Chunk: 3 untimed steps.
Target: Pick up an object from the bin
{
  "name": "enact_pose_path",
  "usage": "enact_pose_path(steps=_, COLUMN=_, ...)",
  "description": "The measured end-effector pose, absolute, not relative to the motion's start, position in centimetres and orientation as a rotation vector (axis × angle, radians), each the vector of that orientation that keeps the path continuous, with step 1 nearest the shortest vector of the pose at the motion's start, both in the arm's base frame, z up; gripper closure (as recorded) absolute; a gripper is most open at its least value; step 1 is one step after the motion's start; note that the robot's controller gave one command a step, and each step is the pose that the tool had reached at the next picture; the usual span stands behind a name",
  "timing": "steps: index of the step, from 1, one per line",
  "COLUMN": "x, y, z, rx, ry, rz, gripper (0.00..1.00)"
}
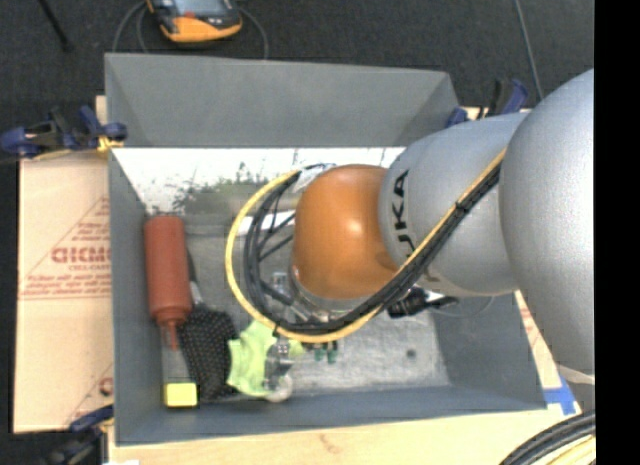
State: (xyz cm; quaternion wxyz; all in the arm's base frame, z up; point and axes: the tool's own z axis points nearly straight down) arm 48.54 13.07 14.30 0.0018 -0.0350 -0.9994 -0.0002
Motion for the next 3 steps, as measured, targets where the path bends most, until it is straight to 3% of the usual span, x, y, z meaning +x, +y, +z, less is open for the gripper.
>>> enact_pose_path(steps=1, x=48.1, y=13.3, z=14.7, rx=-0.133, ry=-3.141, rz=-0.003, gripper=0.00)
enact_pose_path(steps=2, x=48.4, y=13.3, z=10.3, rx=-0.509, ry=-3.103, rz=-0.003, gripper=0.00)
enact_pose_path(steps=3, x=48.0, y=13.9, z=7.4, rx=-0.576, ry=-3.073, rz=0.006, gripper=1.00)
